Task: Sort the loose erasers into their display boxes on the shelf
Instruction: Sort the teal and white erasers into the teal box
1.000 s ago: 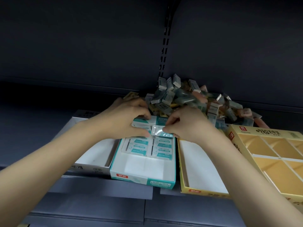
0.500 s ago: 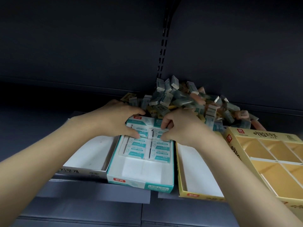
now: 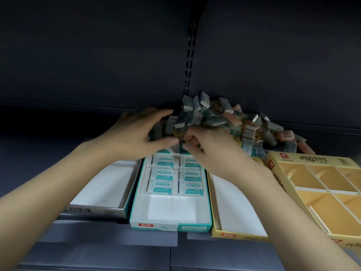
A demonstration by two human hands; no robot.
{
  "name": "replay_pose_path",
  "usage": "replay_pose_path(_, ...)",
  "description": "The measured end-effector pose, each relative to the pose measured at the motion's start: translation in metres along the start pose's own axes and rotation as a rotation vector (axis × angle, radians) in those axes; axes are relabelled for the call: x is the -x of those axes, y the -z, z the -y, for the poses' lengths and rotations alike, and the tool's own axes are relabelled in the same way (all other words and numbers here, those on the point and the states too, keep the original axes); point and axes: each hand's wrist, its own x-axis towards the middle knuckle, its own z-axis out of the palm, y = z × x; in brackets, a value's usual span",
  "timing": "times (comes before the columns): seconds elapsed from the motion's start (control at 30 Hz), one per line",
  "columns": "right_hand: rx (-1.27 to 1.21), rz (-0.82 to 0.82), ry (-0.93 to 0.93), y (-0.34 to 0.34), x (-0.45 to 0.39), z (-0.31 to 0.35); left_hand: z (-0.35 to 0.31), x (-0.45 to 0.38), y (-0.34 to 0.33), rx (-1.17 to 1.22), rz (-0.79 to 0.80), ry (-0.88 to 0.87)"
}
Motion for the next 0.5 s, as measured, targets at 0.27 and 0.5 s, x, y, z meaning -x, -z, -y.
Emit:
replay_pose_path(0.27, 0.283, -0.151, 0.202, 0.001, -0.003, -0.040, -0.010, -0.051, -0.007, -0.244, -0.221, -0.183)
replay_pose_path(0.5, 0.303, -0.109, 0.148, 0.019, 0.016, -0.054, -0.030, -0.108, -0.007, -0.422, -0.168, -0.275)
